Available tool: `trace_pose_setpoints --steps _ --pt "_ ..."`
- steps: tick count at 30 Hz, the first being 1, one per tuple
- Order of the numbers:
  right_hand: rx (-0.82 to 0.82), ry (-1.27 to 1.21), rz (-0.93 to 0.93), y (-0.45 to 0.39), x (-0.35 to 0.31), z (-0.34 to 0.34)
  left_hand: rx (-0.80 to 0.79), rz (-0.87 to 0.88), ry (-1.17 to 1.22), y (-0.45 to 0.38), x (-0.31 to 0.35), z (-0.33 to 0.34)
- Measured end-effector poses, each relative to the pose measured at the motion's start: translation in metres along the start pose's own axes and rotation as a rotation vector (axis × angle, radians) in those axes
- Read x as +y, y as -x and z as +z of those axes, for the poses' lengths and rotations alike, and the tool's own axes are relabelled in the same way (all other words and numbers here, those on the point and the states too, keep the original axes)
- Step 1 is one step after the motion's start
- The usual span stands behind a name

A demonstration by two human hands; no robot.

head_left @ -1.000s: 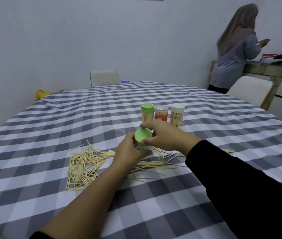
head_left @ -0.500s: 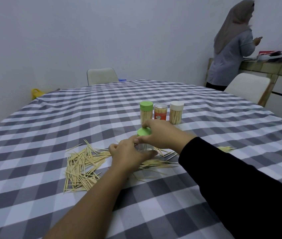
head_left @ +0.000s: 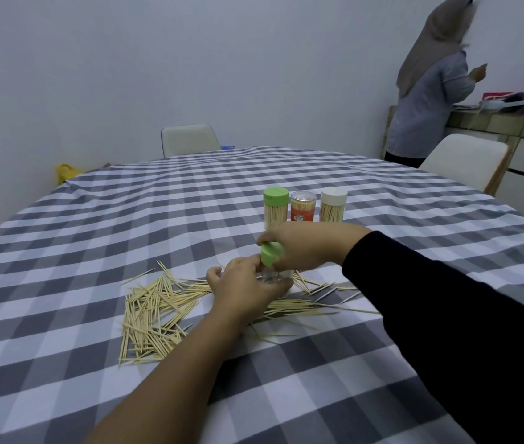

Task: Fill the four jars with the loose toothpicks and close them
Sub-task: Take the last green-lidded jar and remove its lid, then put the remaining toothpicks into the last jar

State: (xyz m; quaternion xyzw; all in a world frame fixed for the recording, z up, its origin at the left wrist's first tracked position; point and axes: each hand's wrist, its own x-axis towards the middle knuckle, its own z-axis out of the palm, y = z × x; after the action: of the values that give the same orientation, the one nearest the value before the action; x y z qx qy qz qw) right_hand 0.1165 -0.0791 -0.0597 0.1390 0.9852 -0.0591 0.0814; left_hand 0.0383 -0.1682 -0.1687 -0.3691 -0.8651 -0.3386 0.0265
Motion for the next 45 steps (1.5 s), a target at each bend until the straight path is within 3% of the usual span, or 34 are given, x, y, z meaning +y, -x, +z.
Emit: trace_pose_setpoints --steps 7,11,14,17,19,23,26,29,32,35,37,41,45 --pt "-0.014 -0.228 -0.057 0.007 0.012 -0.002 -0.012 0.017 -0.012 -0.001 0.001 -0.001" --pt "0.118 -0.263 -0.088 0.006 0.02 -0.011 -0.029 0.026 0.036 -0.002 -0.001 -0.001" --pt "0.245 -0.377 -0.005 0.008 0.033 -0.009 -0.031 0.038 0.027 0.0 -0.002 -0.004" --pt "0.383 -0.651 0.132 0.015 0.054 0.015 -0.118 0.041 -0.067 0.0 -0.003 -0.014" --pt "0.461 -0.707 0.266 0.019 0.069 0.035 -0.164 0.046 -0.13 0.002 0.0 -0.023" --pt "0.458 -0.533 0.515 0.022 0.089 0.064 -0.276 -0.031 -0.074 0.004 -0.001 -0.042" --pt "0.405 -0.493 0.562 0.023 0.09 0.072 -0.315 -0.052 0.008 0.006 -0.007 -0.053" --pt "0.475 -0.297 0.515 0.029 0.082 0.07 -0.31 -0.046 -0.059 0.012 -0.008 -0.057" --pt "0.638 -0.187 0.325 0.04 0.066 0.065 -0.333 -0.007 -0.163 0.016 -0.011 -0.06" --pt "0.383 -0.336 0.1 0.048 0.042 0.066 -0.409 0.072 -0.235 0.017 -0.013 -0.061" --pt "0.218 -0.278 0.02 0.047 0.032 0.07 -0.449 0.11 -0.279 0.017 -0.013 -0.062" --pt "0.081 -0.083 0.061 0.046 0.019 0.079 -0.46 0.144 -0.324 0.016 -0.014 -0.06" --pt "0.056 -0.042 0.089 0.046 0.01 0.079 -0.434 0.2 -0.408 0.012 -0.017 -0.059"
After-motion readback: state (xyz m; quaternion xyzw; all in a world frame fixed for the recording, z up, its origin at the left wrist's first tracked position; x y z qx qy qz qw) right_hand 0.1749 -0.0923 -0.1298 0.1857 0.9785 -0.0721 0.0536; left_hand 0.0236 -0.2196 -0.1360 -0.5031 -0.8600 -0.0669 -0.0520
